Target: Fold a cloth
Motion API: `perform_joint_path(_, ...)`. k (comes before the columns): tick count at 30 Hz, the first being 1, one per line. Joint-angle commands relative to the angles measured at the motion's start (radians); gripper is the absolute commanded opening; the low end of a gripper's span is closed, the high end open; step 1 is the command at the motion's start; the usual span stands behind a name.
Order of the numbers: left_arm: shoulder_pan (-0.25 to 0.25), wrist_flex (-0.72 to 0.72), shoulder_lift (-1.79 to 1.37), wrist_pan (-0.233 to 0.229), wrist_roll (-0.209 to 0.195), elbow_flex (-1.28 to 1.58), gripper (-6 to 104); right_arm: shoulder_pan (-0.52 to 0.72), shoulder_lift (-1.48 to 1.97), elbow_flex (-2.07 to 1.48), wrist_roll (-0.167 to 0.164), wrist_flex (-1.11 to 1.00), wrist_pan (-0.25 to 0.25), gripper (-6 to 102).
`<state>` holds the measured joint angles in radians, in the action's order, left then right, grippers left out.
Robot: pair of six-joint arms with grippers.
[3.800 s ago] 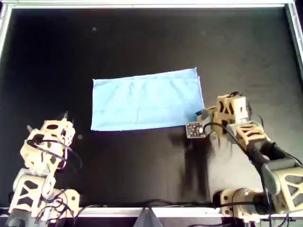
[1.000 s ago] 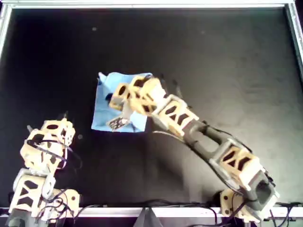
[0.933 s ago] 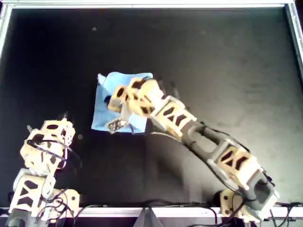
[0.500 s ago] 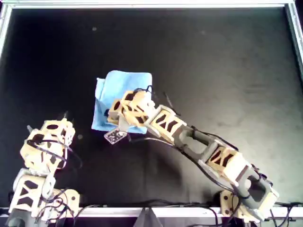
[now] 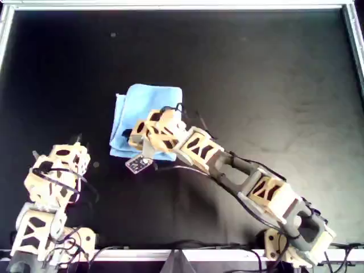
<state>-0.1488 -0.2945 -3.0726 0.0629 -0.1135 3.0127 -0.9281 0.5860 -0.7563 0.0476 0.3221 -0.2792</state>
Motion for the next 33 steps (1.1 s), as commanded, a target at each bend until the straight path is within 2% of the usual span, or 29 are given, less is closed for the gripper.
perform_joint_path(1,0.023,0.009,-0.008,-0.005,0.006,-0.012,71,0.026,0.196,0.037,-0.006,0.015,0.009,47)
perform_joint_path(3,0.023,0.009,-0.008,-0.005,0.006,-0.012,71,0.086,0.291,-0.02,-0.008,0.069,0.009,36)
perform_joint_path(8,0.023,0.009,-0.008,-0.005,0.006,-0.012,71,0.255,0.609,-0.213,-0.006,0.167,0.009,-4)
perform_joint_path(9,0.023,0.009,-0.008,-0.005,0.006,-0.012,71,0.291,0.672,-0.272,-0.006,0.169,0.009,-5)
perform_joint_path(13,0.023,0.009,-0.008,-0.005,0.006,-0.012,71,0.463,1.022,-0.538,-0.006,0.167,0.011,3)
perform_joint_path(21,0.023,0.009,-0.009,-0.005,0.005,-0.012,71,0.896,1.813,-1.325,-0.008,0.152,0.011,3)
perform_joint_path(24,0.023,0.009,-0.009,-0.005,0.005,-0.012,71,1.019,2.006,-1.568,-0.008,0.15,0.011,3)
perform_joint_path(27,0.023,0.009,-0.009,-0.005,0.005,-0.012,71,1.083,2.105,-1.758,-0.006,0.138,0.009,3)
perform_joint_path(33,0.023,0.009,-0.009,-0.005,0.005,-0.012,71,1.091,2.138,-1.983,-0.006,0.114,0.009,4)
